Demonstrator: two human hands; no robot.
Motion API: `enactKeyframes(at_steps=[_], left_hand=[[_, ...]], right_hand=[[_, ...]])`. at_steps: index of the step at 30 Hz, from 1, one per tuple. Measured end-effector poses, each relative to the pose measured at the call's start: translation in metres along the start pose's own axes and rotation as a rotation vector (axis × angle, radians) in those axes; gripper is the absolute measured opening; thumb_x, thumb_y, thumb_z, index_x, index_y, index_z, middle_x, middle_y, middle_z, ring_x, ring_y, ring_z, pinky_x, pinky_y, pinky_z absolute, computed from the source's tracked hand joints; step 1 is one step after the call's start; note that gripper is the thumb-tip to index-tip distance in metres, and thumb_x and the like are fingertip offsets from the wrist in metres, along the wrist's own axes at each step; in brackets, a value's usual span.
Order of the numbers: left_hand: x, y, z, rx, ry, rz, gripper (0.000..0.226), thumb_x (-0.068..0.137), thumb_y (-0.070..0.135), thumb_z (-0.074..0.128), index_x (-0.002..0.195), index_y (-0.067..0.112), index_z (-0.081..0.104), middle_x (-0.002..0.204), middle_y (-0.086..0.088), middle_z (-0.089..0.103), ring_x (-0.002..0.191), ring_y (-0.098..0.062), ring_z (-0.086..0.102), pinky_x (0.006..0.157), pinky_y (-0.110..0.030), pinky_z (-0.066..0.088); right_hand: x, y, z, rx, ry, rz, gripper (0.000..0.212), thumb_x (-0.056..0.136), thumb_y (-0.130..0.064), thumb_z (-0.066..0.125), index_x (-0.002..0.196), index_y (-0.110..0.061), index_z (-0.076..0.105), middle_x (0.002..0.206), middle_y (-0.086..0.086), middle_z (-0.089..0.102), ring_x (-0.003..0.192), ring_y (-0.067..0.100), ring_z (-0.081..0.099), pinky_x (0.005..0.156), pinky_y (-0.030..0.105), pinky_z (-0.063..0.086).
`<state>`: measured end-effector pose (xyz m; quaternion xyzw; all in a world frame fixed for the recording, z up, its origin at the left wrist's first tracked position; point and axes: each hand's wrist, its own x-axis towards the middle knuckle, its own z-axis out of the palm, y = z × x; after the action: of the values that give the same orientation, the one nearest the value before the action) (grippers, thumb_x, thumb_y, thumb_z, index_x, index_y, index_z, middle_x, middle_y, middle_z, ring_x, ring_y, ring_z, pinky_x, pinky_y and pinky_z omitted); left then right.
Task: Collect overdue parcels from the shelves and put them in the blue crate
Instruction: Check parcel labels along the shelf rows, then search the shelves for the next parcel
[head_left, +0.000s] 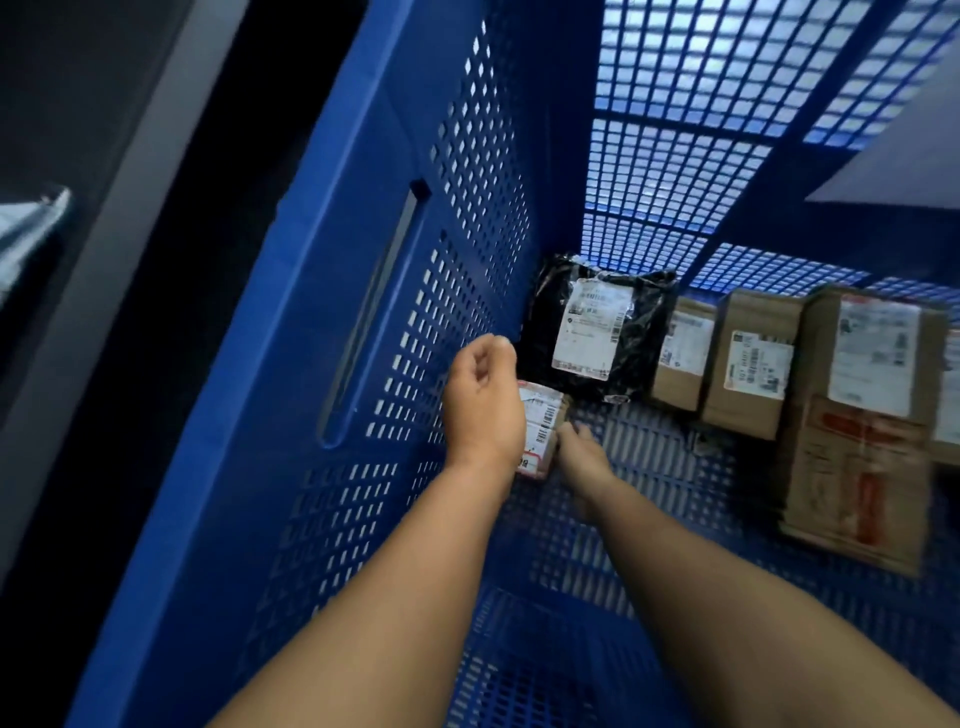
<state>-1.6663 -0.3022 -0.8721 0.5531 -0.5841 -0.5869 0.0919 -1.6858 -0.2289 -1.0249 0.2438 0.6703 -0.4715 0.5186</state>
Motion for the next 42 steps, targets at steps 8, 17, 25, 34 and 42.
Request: enactKeyframes(at_steps=[8,17,25,34,42], left_hand=[[-0.084,0.074,-0.023,-0.069,0.023,0.0,0.036,0.099,0.031,0.046,0.131,0.014,0.053,0.119,0.003,0.059,0.111,-0.009,0.055,0.09,-0.021,0.041],[-0.186,0.164,-0.064,-0.175,0.117,0.015,0.038,0.099,0.035,0.043,0.13,0.016,0.054,0.126,0.002,0.059,0.116,-0.014,0.056,0.096,-0.029,0.043],[-0.281,0.234,-0.114,-0.307,0.24,0.163,0.018,0.1,0.033,0.039,0.099,0.023,0.054,0.1,0.006,0.054,0.094,-0.012,0.053,0.084,-0.031,0.04],[-0.355,0.273,-0.215,-0.396,0.434,0.24,0.024,0.099,0.035,0.039,0.09,0.021,0.057,0.098,0.009,0.059,0.097,-0.008,0.057,0.084,-0.031,0.043],[-0.408,0.267,-0.324,-0.507,0.674,0.285,0.024,0.1,0.036,0.041,0.083,0.031,0.058,0.094,0.009,0.062,0.1,-0.016,0.06,0.093,-0.036,0.045]], right_hand=[[-0.14,-0.059,-0.035,-0.024,0.022,-0.107,0.05,0.105,-0.039,0.029,0.149,-0.016,0.036,0.155,0.006,0.033,0.139,0.029,0.035,0.113,0.047,0.029],[-0.324,-0.147,-0.06,-0.042,0.019,-0.351,0.049,0.098,-0.044,0.037,0.138,-0.019,0.052,0.141,-0.001,0.052,0.128,0.021,0.048,0.107,0.041,0.036],[-0.479,-0.178,-0.052,-0.15,-0.204,-0.577,0.035,0.098,-0.048,0.037,0.118,-0.028,0.057,0.126,-0.007,0.055,0.117,0.014,0.051,0.101,0.035,0.036],[-0.604,-0.171,0.006,-0.291,-0.414,-0.667,0.048,0.1,-0.045,0.034,0.136,-0.019,0.053,0.137,-0.006,0.054,0.122,0.012,0.051,0.106,0.035,0.035],[-0.694,-0.126,0.084,-0.392,-0.603,-0.729,0.029,0.099,-0.045,0.037,0.099,-0.028,0.06,0.124,-0.006,0.06,0.118,0.013,0.054,0.11,0.038,0.035]])
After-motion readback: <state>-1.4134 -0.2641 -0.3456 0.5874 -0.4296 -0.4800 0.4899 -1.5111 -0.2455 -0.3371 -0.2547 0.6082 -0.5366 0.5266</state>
